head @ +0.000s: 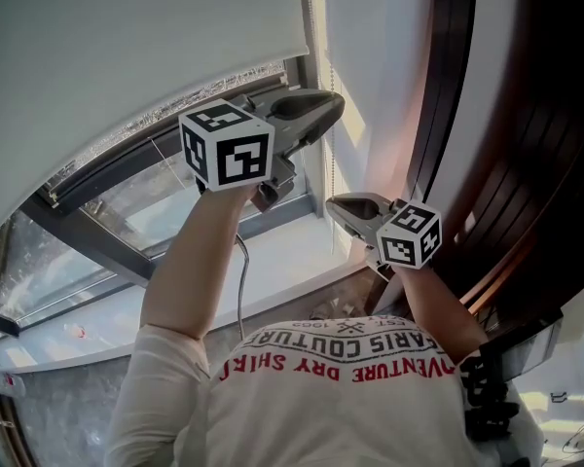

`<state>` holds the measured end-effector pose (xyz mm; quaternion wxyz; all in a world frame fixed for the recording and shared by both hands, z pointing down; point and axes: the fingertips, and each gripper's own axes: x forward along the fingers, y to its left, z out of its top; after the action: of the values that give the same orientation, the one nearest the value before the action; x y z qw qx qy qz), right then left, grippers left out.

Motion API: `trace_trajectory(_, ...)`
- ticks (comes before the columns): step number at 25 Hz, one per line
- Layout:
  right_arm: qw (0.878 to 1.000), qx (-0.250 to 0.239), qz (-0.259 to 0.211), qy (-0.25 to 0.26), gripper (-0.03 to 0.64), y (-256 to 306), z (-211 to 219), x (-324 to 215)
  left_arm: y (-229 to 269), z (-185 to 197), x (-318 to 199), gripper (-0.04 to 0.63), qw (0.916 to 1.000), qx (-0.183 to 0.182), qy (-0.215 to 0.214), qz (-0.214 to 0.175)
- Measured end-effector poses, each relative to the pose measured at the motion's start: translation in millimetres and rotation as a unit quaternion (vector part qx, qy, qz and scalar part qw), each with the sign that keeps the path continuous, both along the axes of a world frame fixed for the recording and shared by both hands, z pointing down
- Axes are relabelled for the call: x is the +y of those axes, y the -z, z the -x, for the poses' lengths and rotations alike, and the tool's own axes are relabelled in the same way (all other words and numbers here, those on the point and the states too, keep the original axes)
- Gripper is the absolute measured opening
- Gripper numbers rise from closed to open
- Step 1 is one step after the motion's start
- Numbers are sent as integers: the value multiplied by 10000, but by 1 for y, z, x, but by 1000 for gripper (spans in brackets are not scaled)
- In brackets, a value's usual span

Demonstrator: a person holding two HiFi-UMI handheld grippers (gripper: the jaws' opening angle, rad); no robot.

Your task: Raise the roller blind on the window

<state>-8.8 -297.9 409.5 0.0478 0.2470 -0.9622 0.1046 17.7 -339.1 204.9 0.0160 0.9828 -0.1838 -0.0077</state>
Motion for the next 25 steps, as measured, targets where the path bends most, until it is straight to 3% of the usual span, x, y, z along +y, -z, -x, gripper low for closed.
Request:
trace_trajectory(5, 10000, -2, 6, -54, 6, 0, -1, -2, -1, 3, -3, 8, 9996, 183, -48, 224)
trace_trajectory(14, 9999, -66, 2, -129, 6, -3, -4, -3, -5, 4, -6, 5, 9997, 166, 62, 146)
trace_trajectory(25, 9989, 215, 312, -276, 6, -47, -7, -6, -50, 5, -13, 5, 9992, -171, 286, 240)
